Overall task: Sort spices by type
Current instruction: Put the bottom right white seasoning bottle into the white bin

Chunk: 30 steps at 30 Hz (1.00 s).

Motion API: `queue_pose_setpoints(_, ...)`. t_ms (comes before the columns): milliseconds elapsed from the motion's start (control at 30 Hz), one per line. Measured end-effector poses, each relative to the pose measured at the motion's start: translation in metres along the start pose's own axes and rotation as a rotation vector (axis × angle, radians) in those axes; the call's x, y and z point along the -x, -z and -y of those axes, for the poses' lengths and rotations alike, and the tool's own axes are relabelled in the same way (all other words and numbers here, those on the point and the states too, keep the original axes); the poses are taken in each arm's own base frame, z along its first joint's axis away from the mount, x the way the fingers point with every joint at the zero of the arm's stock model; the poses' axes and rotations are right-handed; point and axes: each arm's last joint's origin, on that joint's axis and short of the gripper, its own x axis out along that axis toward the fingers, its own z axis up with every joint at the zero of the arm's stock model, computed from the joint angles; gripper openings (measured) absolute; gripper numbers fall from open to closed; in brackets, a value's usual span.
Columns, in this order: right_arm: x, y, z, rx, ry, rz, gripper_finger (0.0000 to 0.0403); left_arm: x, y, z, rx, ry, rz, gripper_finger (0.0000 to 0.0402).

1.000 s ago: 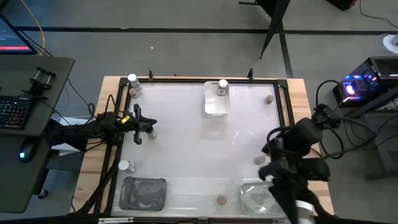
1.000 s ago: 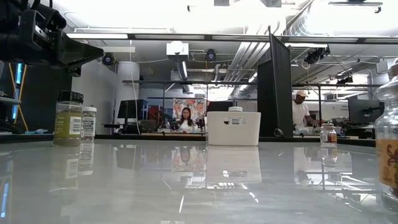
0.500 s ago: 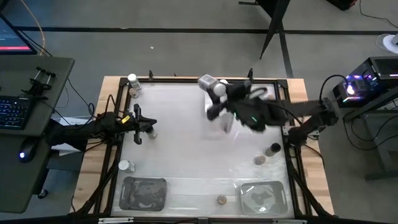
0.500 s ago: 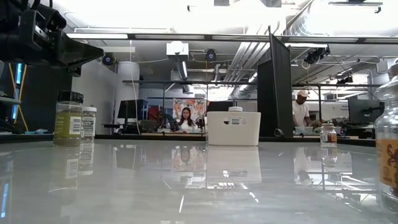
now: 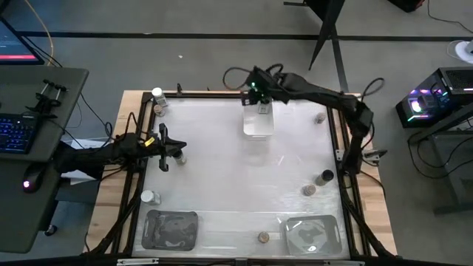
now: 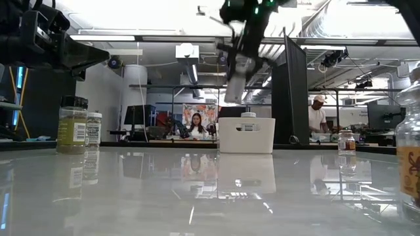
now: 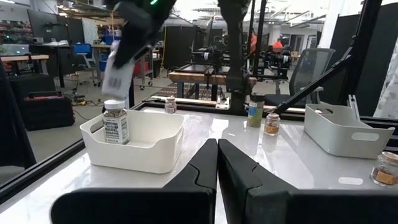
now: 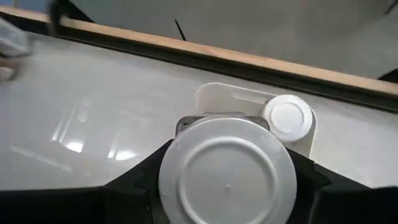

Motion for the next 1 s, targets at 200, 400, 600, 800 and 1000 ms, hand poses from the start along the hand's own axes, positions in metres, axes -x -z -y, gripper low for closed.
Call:
queue_pose_setpoints(200, -0.055, -0.009, 0.006, 0.034, -0.016, -0.080, 0.0195, 0.000, 0.000, 0.000, 0.000, 0.000, 0.000, 0.0001)
queue_pose_setpoints(400, -0.078, -0.003, 0.004, 0.036, -0.007, -0.131, 0.0195, 0.000, 0.000, 0.000, 0.000, 0.000, 0.001, 0.0001)
queue_pose_setpoints(600, -0.088, -0.001, 0.005, -0.043, 0.047, -0.114, 0.0195, 0.000, 0.000, 0.000, 0.000, 0.000, 0.001, 0.0001)
queue_pose_setpoints(800, -0.098, 0.001, 0.004, -0.121, 0.062, -0.104, 0.0219, 0.000, 0.000, 0.000, 0.000, 0.000, 0.001, 0.0001)
queue_pose_setpoints(1000, -0.103, 0.002, 0.004, -0.130, 0.086, -0.092, 0.0221, 0.000, 0.000, 0.000, 0.000, 0.000, 0.001, 0.0001)
